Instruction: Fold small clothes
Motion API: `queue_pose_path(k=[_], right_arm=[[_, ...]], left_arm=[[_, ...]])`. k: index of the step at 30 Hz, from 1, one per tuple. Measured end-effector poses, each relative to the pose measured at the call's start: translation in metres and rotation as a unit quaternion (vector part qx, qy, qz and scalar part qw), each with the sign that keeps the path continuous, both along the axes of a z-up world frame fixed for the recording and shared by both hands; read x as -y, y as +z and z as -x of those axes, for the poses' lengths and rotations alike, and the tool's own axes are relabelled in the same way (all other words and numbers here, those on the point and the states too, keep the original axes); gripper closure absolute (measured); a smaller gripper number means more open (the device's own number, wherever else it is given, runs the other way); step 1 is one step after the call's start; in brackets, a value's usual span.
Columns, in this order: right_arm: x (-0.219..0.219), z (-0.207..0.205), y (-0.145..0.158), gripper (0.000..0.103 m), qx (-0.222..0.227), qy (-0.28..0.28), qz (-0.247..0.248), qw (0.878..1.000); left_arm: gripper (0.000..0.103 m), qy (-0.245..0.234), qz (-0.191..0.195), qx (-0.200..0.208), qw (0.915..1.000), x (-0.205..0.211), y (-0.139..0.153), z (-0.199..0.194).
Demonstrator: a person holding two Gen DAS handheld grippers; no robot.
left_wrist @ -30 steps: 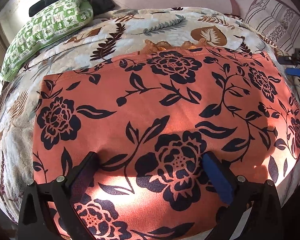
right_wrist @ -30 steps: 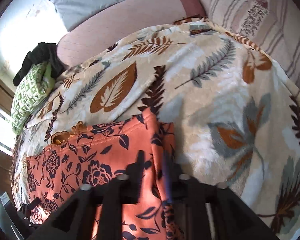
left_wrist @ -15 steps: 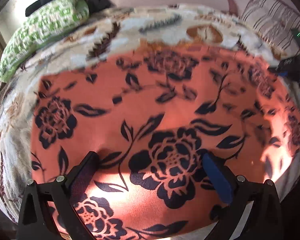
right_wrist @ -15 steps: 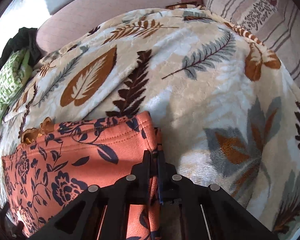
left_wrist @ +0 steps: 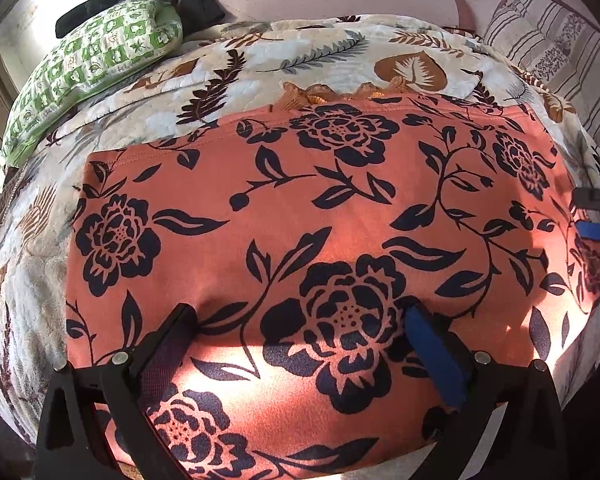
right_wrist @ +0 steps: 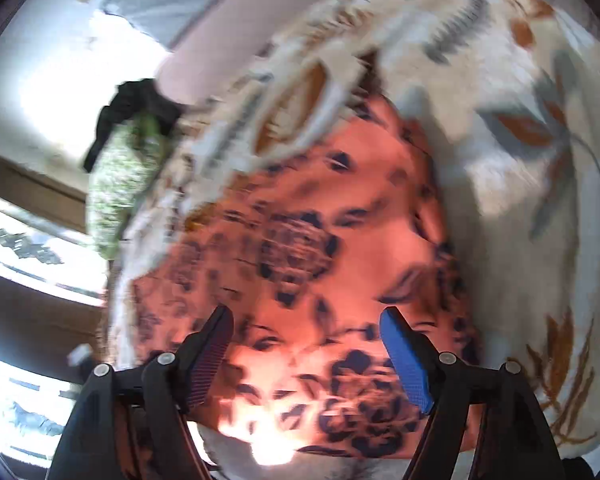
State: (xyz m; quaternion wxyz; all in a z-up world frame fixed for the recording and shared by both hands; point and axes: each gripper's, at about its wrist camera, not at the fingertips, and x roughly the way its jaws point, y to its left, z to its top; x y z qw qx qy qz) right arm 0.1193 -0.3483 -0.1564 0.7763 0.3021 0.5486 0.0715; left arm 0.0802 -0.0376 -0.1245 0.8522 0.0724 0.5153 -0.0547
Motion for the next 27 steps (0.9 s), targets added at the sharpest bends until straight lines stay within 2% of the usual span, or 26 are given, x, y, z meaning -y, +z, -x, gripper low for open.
queue_pose_path(k=[1,2,5,6,7,9,10,11,12,13,15,16,17,19,22,25,27], right_arm=[[0.012,0.004,-0.013,0.041,-0.014,-0.033,-0.030,0.999],[0.019,0.010,-0.007,0.046,-0.005,-0.055,-0.043,0.998],[0.006,0.019,0.038,0.040,0.042,-0.025,0.006,0.999],[0.001,0.023,0.047,0.033,0.056,-0.014,-0.003,0.998],[-0.005,0.027,0.051,0.030,0.065,-0.005,-0.019,0.998],[-0.011,0.030,0.041,0.028,0.064,0.012,-0.030,0.997],[-0.009,0.027,0.025,0.028,0.043,0.007,-0.006,0.999],[-0.005,0.026,0.005,0.029,0.002,-0.012,0.025,1.000],[0.001,0.029,-0.006,0.038,-0.012,-0.029,0.007,0.999],[0.005,0.035,0.002,0.038,0.007,-0.043,0.002,0.999],[0.000,0.045,0.028,0.038,0.034,-0.032,0.048,0.998],[-0.002,0.051,0.038,0.038,0.051,-0.028,0.056,0.997],[0.001,0.060,0.043,0.036,0.062,-0.035,0.041,0.997],[0.013,0.082,0.040,0.030,0.061,-0.067,-0.019,0.996],[0.017,0.111,0.008,0.030,0.022,-0.121,-0.094,0.988],[0.015,0.121,-0.020,0.030,-0.011,-0.142,-0.133,0.981],[0.012,0.113,-0.025,0.030,-0.006,-0.148,-0.146,0.978]], left_arm=[[0.000,-0.002,0.001,0.006,1.0000,-0.001,0.006,0.004],[0.000,-0.001,0.001,0.020,0.9998,-0.003,0.014,0.009],[0.000,0.010,0.001,0.034,0.9994,-0.008,0.026,0.014],[0.000,0.014,0.006,0.033,0.9994,-0.010,0.027,0.014],[0.000,0.018,0.007,0.032,0.9993,-0.011,0.028,0.013],[0.000,0.020,0.006,0.026,0.9994,-0.011,0.028,0.012],[0.000,0.021,0.004,0.027,0.9994,-0.012,0.029,0.013],[0.000,0.020,0.004,0.029,0.9994,-0.012,0.031,0.014],[0.000,0.019,0.004,0.033,0.9993,-0.013,0.034,0.016],[0.000,0.020,0.003,0.037,0.9991,-0.015,0.036,0.018],[0.000,0.027,0.005,0.039,0.9989,-0.017,0.039,0.016],[0.000,0.029,0.010,0.038,0.9988,-0.017,0.039,0.015],[0.000,0.032,0.012,0.037,0.9987,-0.018,0.039,0.014],[0.000,0.038,0.016,0.033,0.9986,-0.018,0.036,0.012],[0.000,0.040,0.014,0.019,0.9989,-0.013,0.027,0.010],[0.000,0.041,0.014,0.007,0.9990,-0.008,0.023,0.009],[0.000,0.043,0.017,0.007,0.9989,-0.005,0.025,0.010]])
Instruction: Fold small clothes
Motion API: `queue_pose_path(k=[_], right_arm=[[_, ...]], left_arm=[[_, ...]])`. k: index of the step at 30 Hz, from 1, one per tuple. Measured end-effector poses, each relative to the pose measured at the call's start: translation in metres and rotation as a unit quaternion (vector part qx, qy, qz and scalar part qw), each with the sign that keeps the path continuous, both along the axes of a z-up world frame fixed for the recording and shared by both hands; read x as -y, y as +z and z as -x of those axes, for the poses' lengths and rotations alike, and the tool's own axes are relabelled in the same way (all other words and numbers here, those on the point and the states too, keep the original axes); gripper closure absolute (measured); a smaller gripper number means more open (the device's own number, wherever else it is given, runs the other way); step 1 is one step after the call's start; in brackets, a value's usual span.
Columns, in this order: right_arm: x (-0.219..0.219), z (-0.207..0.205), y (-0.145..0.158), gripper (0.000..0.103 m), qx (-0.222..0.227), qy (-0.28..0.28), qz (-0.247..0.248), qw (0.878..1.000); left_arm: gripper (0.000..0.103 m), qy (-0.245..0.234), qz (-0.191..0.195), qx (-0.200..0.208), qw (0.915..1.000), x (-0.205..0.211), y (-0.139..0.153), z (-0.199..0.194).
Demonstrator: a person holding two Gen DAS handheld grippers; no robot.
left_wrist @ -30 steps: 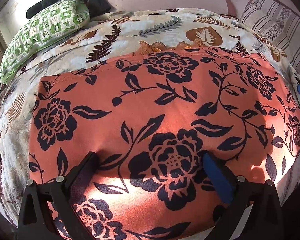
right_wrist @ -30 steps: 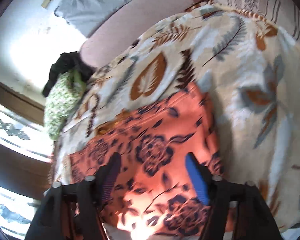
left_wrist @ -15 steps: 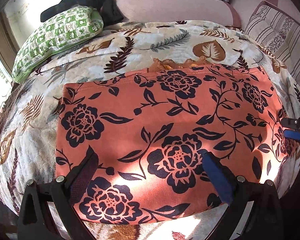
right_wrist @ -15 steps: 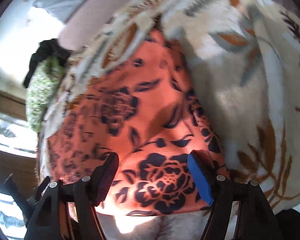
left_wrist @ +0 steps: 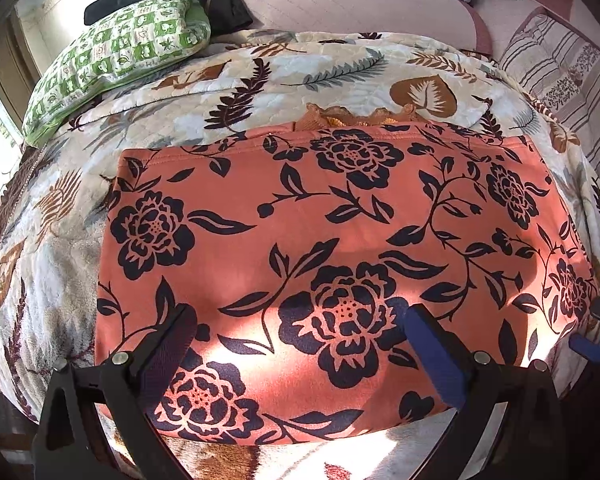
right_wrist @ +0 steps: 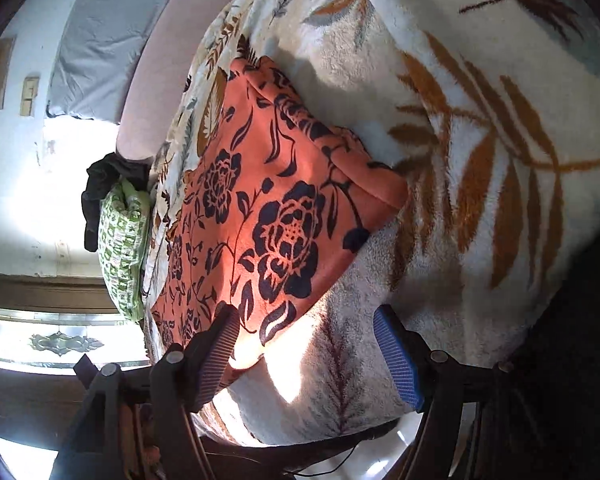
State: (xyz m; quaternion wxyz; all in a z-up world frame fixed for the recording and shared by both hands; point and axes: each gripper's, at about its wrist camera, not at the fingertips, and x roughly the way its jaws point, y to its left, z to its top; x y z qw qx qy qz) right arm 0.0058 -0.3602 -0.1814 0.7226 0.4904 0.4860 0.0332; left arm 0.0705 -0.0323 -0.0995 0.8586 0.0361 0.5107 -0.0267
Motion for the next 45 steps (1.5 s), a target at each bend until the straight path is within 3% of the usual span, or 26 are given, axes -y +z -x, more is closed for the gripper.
queue_pose_path(k=[8,15,19,23,25,27,31,32,33,34,35,37,38,39,43,45], right_arm=[[0.013,-0.033,0.003,0.030,0.027,-0.038,0.001,0.999],[0.014,-0.033,0.000,0.030,0.031,-0.040,0.000,0.999],[0.015,-0.034,0.009,0.030,0.045,-0.038,0.012,0.998],[0.016,-0.040,-0.003,0.030,0.031,-0.042,0.020,0.998],[0.015,-0.042,0.001,0.035,0.036,-0.034,0.035,0.998],[0.014,-0.044,0.000,0.066,0.026,-0.022,0.043,0.998],[0.018,-0.044,-0.004,0.066,0.017,-0.025,0.038,0.999],[0.019,-0.045,-0.006,0.064,0.011,-0.027,0.033,0.999],[0.019,-0.045,-0.008,0.061,0.009,-0.029,0.028,0.999],[0.019,-0.046,-0.009,0.055,0.015,-0.030,0.022,0.999],[0.018,-0.048,-0.009,0.049,0.023,-0.029,0.023,0.999],[0.014,-0.055,-0.006,0.053,0.017,-0.021,0.046,0.999],[0.010,-0.059,0.000,0.082,0.016,-0.012,0.060,0.998],[0.005,-0.064,0.008,0.091,0.021,0.002,0.073,0.997],[-0.041,-0.082,0.087,0.091,0.095,0.056,0.168,0.980],[-0.083,-0.088,0.134,0.091,0.146,0.093,0.215,0.961]], left_arm=[[0.000,0.012,-0.008,0.000,0.9999,-0.003,0.001,-0.004],[0.000,0.011,-0.009,-0.016,0.9998,0.000,-0.012,-0.009],[0.000,0.011,-0.007,-0.005,0.9999,0.002,-0.008,-0.009],[0.000,0.004,-0.007,-0.030,0.9995,0.008,-0.033,-0.018],[0.000,-0.011,-0.024,-0.002,0.9996,0.013,-0.036,-0.015],[0.000,-0.006,-0.027,-0.010,0.9996,0.013,-0.029,-0.015],[0.000,0.001,-0.020,0.044,0.9988,0.011,-0.004,-0.006],[0.000,-0.004,-0.028,0.035,0.9990,0.013,-0.012,-0.009],[0.000,-0.019,-0.037,-0.010,0.9991,0.018,-0.031,-0.014],[0.000,-0.025,-0.036,-0.014,0.9989,0.019,-0.042,-0.016],[0.000,-0.025,-0.028,0.007,0.9993,0.016,-0.038,-0.013],[0.000,-0.018,-0.007,-0.006,0.9998,0.008,-0.027,-0.012],[0.000,-0.010,0.010,0.006,0.9999,-0.001,-0.017,-0.008],[0.000,0.002,0.023,0.025,0.9994,-0.013,-0.006,-0.002],[0.000,0.076,0.070,0.094,0.9903,-0.086,0.040,0.031],[0.000,0.126,0.085,0.121,0.9809,-0.133,0.057,0.049]])
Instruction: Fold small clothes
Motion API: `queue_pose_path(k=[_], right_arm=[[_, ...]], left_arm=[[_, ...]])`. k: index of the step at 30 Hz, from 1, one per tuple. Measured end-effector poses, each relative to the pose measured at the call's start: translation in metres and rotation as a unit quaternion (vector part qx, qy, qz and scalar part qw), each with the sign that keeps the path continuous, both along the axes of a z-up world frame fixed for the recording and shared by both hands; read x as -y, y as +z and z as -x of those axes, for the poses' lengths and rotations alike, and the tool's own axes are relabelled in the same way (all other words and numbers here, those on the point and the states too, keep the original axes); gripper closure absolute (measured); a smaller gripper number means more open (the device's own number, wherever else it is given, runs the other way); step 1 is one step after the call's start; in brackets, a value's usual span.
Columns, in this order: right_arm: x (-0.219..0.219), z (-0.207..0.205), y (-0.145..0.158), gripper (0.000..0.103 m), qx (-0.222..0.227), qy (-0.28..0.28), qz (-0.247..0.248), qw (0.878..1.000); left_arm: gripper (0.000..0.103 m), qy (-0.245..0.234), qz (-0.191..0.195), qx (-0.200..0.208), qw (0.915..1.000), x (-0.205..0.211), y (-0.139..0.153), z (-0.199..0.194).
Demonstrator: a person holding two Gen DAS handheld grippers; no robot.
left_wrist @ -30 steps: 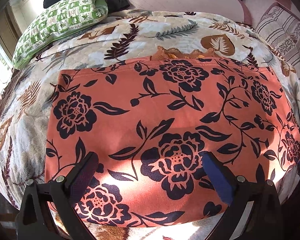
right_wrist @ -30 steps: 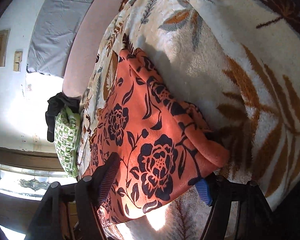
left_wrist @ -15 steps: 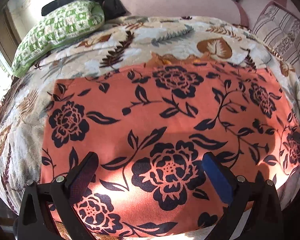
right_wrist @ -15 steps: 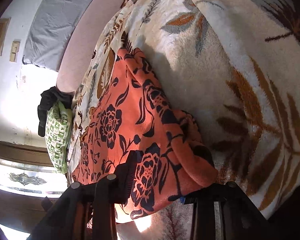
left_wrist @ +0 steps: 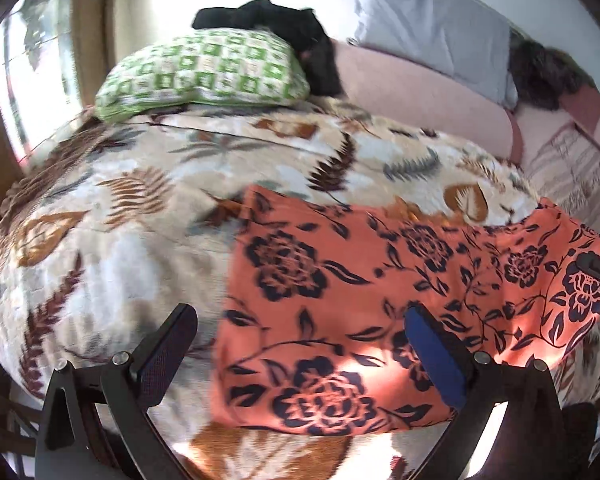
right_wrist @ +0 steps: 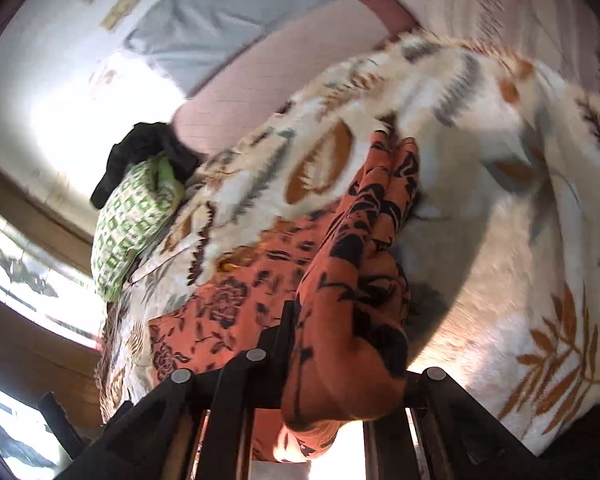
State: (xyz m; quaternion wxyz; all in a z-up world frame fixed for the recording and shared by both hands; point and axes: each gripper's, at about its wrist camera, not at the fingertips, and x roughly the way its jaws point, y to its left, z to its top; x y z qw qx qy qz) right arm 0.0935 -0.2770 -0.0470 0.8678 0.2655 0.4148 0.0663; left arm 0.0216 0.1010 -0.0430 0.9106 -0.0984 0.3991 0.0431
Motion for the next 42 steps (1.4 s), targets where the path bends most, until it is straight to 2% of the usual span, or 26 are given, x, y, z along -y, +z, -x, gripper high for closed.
queue_pose_path(k=[3,5,7,8,10,11,12,13,14,15,17,20,24,28,30,31,32,33,34,35,38,39,40,42], right_arm=[[-0.090,0.005,0.048,0.091,0.052,0.087,0.052,0.993],[-0.157,0.013,0.053,0.091,0.066,0.150,0.085,0.983],[-0.216,0.014,0.026,0.091,0.044,0.203,0.101,0.973],[-0.242,0.010,0.001,0.090,0.016,0.224,0.110,0.968],[-0.286,0.000,-0.065,0.083,-0.068,0.272,0.134,0.950],[-0.298,0.002,-0.083,0.080,-0.077,0.280,0.149,0.945],[-0.300,0.012,-0.077,0.075,-0.036,0.274,0.164,0.947],[-0.300,0.017,-0.069,0.068,-0.022,0.278,0.154,0.948],[-0.296,0.016,-0.064,0.050,-0.028,0.285,0.124,0.950],[-0.292,0.015,-0.061,0.045,-0.035,0.284,0.103,0.953],[-0.285,0.012,-0.058,0.043,-0.038,0.274,0.097,0.956],[-0.270,0.018,-0.055,0.040,-0.046,0.280,0.034,0.958],[-0.225,0.043,-0.034,0.032,0.003,0.249,-0.005,0.969],[-0.168,0.053,-0.024,0.029,0.019,0.183,-0.019,0.983],[-0.148,0.053,-0.028,0.029,0.011,0.163,-0.026,0.986],[-0.140,0.050,-0.031,0.029,0.007,0.157,-0.032,0.987],[-0.133,0.050,-0.034,0.029,0.003,0.154,-0.038,0.987],[-0.128,0.049,-0.038,0.029,0.000,0.153,-0.043,0.987],[-0.124,0.047,-0.041,0.029,-0.002,0.153,-0.046,0.987],[-0.121,0.046,-0.044,0.029,-0.004,0.154,-0.050,0.987],[-0.110,0.040,-0.052,0.029,-0.005,0.154,-0.063,0.986],[-0.107,0.039,-0.054,0.029,-0.005,0.154,-0.067,0.986],[-0.104,0.037,-0.056,0.029,-0.006,0.153,-0.072,0.986],[-0.101,0.032,-0.058,0.029,-0.006,0.159,-0.082,0.984]], left_arm=[[0.000,0.074,0.018,0.016,0.9970,-0.066,0.011,0.025],[0.000,0.111,0.025,0.012,0.9934,-0.101,0.006,0.038],[0.000,0.134,0.034,0.000,0.9904,-0.127,-0.004,0.047],[0.000,0.144,0.038,-0.009,0.9888,-0.137,-0.010,0.051],[0.000,0.154,0.056,-0.021,0.9863,-0.152,-0.020,0.059],[0.000,0.151,0.062,-0.025,0.9863,-0.156,-0.023,0.062],[0.000,0.150,0.063,-0.024,0.9864,-0.159,-0.025,0.065],[0.000,0.151,0.063,-0.022,0.9862,-0.159,-0.026,0.068],[0.000,0.151,0.068,-0.023,0.9859,-0.159,-0.028,0.067],[0.000,0.145,0.078,-0.024,0.9860,-0.158,-0.028,0.065],[0.000,0.120,0.105,-0.020,0.9870,-0.148,-0.026,0.060],[0.000,0.071,0.124,-0.014,0.9897,-0.121,-0.018,0.050],[0.000,0.011,0.136,-0.027,0.9903,-0.077,-0.019,0.036],[0.000,-0.035,0.127,-0.061,0.9894,-0.031,-0.037,0.010],[0.000,-0.028,0.104,-0.095,0.9897,-0.017,-0.053,-0.006],[0.004,-0.031,0.108,-0.104,0.9882,-0.014,-0.061,-0.013],[0.038,-0.035,0.115,-0.109,0.9867,-0.012,-0.067,-0.018],[0.067,-0.035,0.116,-0.126,0.9847,-0.012,-0.071,-0.021],[0.089,-0.040,0.133,-0.135,0.9811,-0.013,-0.073,-0.023],[0.090,-0.033,0.136,-0.119,0.9830,-0.014,-0.066,-0.019],[0.091,-0.023,0.103,-0.045,0.9934,-0.013,-0.028,0.003],[0.091,-0.016,0.096,-0.047,0.9941,-0.015,-0.029,0.004],[0.091,-0.008,0.096,-0.069,0.9930,-0.020,-0.041,0.001],[0.089,0.021,0.119,-0.137,0.9831,-0.034,-0.084,-0.008]])
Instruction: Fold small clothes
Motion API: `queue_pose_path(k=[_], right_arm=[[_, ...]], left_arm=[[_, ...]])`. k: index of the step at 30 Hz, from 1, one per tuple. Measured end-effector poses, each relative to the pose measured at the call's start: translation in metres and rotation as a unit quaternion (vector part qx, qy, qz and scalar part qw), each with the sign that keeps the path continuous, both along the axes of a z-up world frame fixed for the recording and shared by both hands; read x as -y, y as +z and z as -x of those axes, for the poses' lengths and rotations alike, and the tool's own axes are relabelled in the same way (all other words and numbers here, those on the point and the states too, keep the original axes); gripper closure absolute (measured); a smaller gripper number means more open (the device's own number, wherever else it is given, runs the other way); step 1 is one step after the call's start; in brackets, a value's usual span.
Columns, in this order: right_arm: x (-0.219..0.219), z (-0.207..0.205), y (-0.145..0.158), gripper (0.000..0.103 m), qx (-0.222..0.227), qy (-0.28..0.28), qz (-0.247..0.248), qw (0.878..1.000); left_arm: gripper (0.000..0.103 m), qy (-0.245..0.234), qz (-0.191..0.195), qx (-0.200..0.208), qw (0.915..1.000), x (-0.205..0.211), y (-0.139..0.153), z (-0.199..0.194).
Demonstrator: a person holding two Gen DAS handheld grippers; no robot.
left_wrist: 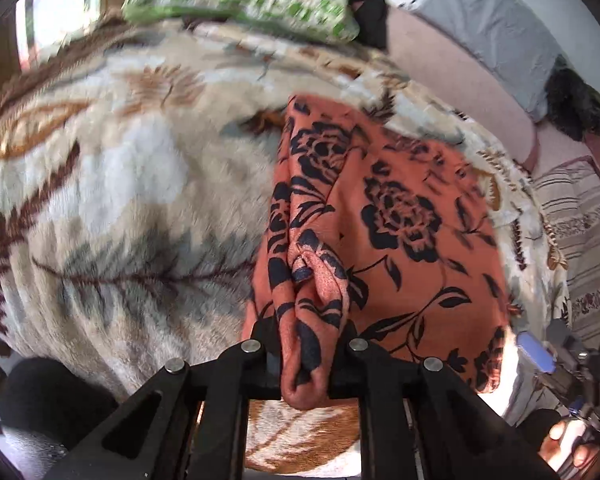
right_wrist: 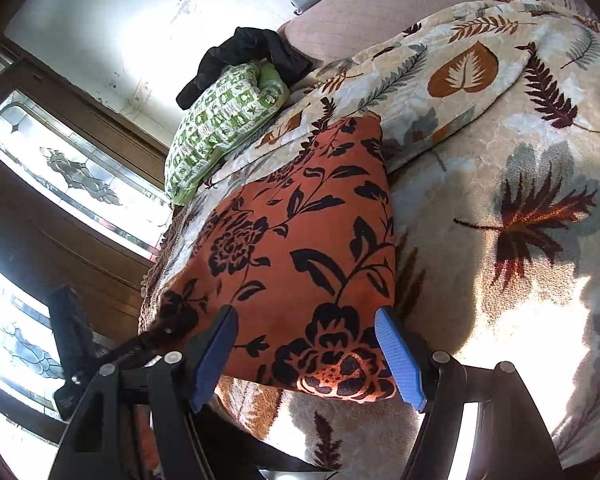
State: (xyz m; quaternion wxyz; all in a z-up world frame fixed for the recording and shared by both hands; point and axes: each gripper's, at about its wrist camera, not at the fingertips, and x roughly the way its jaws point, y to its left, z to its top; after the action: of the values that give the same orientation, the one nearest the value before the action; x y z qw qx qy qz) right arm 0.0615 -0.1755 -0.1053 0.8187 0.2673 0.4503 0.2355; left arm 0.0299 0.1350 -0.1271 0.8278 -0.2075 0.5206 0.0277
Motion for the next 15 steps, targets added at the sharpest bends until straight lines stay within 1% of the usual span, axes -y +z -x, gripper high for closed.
queue_pose_path(k=[1,3,5,6,8,9,10,11,12,13,14,15], right_arm=[[-0.001,-0.003,-0.001,0.029,-0.002,0.004,-0.002,1.000],[-0.006,-0.010,0.000,0.029,-0.006,0.018,-0.005,1.000],[-0.012,-0.017,0.006,0.029,-0.002,0.034,-0.014,0.999],[-0.014,-0.023,0.008,0.027,0.000,0.038,-0.029,0.999],[-0.018,-0.039,0.008,0.025,-0.010,0.047,-0.071,0.996],[-0.021,-0.048,0.003,0.019,-0.021,0.052,-0.089,0.994],[-0.023,-0.058,-0.008,0.017,-0.041,0.053,-0.098,0.993],[-0.026,-0.067,-0.024,0.017,-0.072,0.050,-0.097,0.991],[-0.028,-0.073,-0.038,0.017,-0.103,0.049,-0.095,0.989],[-0.027,-0.074,-0.041,0.017,-0.104,0.046,-0.103,0.988],[-0.025,-0.073,-0.037,0.017,-0.098,0.046,-0.108,0.988],[-0.026,-0.073,-0.034,0.017,-0.097,0.051,-0.105,0.988]], left_arm=[[0.087,-0.003,0.008,-0.003,1.0000,-0.002,-0.008,0.000],[0.086,-0.010,-0.008,0.011,0.9999,0.003,0.003,0.003],[0.085,-0.017,-0.017,0.011,0.9996,0.005,0.006,0.003],[0.085,-0.017,-0.013,0.010,0.9997,0.003,0.005,0.004],[0.084,-0.015,-0.005,0.010,0.9998,0.002,0.005,0.006],[0.083,-0.014,-0.006,0.007,0.9999,0.002,0.007,0.007],[0.082,-0.014,-0.008,0.005,0.9998,0.001,0.011,0.008],[0.076,-0.012,-0.017,0.007,0.9998,0.002,0.018,0.010],[0.074,-0.008,-0.033,0.016,0.9993,0.002,0.027,0.011],[0.070,-0.005,-0.047,0.035,0.9982,0.003,0.037,0.015],[0.062,-0.003,-0.057,0.062,0.9965,0.004,0.051,0.020],[0.056,-0.004,-0.063,0.088,0.9942,0.007,0.064,0.023]])
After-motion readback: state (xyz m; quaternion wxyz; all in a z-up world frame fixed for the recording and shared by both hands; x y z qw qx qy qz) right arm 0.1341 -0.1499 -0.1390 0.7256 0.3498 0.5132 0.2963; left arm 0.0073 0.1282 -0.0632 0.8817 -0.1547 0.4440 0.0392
